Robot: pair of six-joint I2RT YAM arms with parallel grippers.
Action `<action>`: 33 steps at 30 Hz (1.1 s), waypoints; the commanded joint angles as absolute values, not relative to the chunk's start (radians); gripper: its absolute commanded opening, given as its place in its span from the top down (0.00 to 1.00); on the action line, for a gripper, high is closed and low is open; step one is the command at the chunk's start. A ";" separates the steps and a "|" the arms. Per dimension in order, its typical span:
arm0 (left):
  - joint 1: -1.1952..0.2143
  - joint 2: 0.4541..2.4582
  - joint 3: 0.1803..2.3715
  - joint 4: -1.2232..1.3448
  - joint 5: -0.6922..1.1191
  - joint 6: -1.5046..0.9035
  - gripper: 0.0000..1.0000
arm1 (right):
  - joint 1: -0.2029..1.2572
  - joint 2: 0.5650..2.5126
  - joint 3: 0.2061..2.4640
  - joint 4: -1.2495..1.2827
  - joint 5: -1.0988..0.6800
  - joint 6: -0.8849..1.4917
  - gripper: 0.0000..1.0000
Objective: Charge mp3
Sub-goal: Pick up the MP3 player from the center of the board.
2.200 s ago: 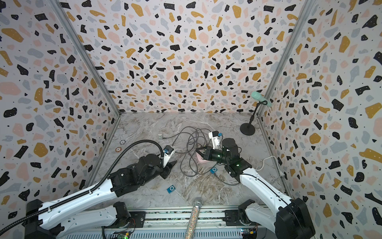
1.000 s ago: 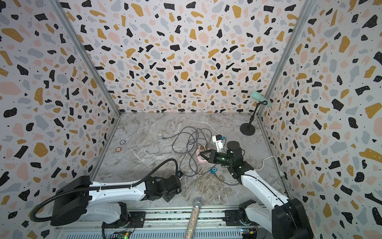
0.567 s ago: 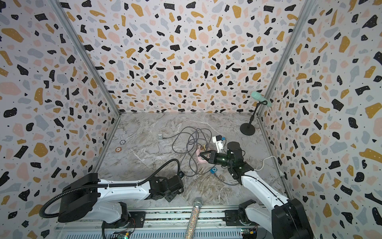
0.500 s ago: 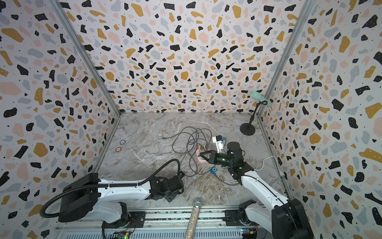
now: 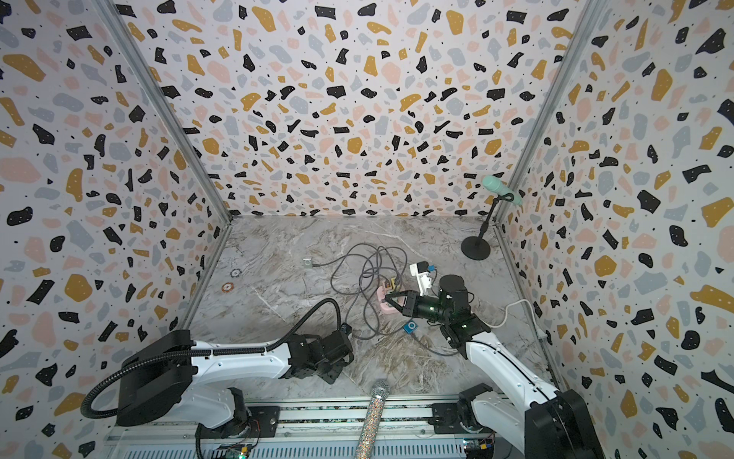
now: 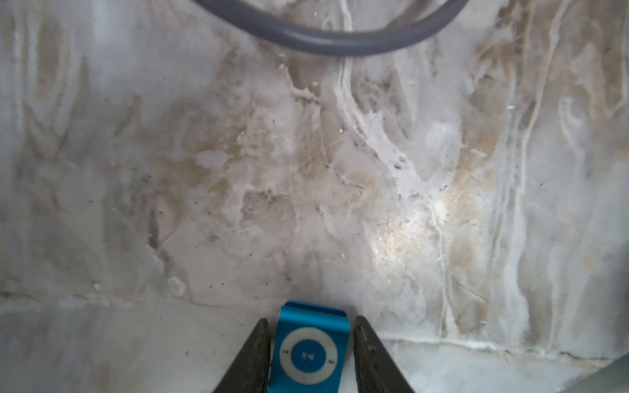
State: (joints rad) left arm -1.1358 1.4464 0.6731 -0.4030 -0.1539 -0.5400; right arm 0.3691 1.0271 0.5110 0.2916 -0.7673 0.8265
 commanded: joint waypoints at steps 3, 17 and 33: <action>-1.132 1.443 0.628 -0.493 -0.093 -0.565 0.59 | 0.361 1.003 0.496 0.310 -0.786 0.824 1.00; -1.131 1.552 0.678 -0.490 -0.104 -0.563 0.59 | 0.337 0.978 0.477 0.313 -0.795 0.823 1.00; -1.129 1.528 0.605 -0.498 -0.053 -0.604 0.69 | 0.328 0.967 0.459 0.318 -0.811 0.825 1.00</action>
State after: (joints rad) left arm -1.1309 1.4708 0.6846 -0.3904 -0.1440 -0.5732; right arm 0.3347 0.9924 0.4583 0.2932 -0.7979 0.8280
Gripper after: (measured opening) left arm 0.332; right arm 0.089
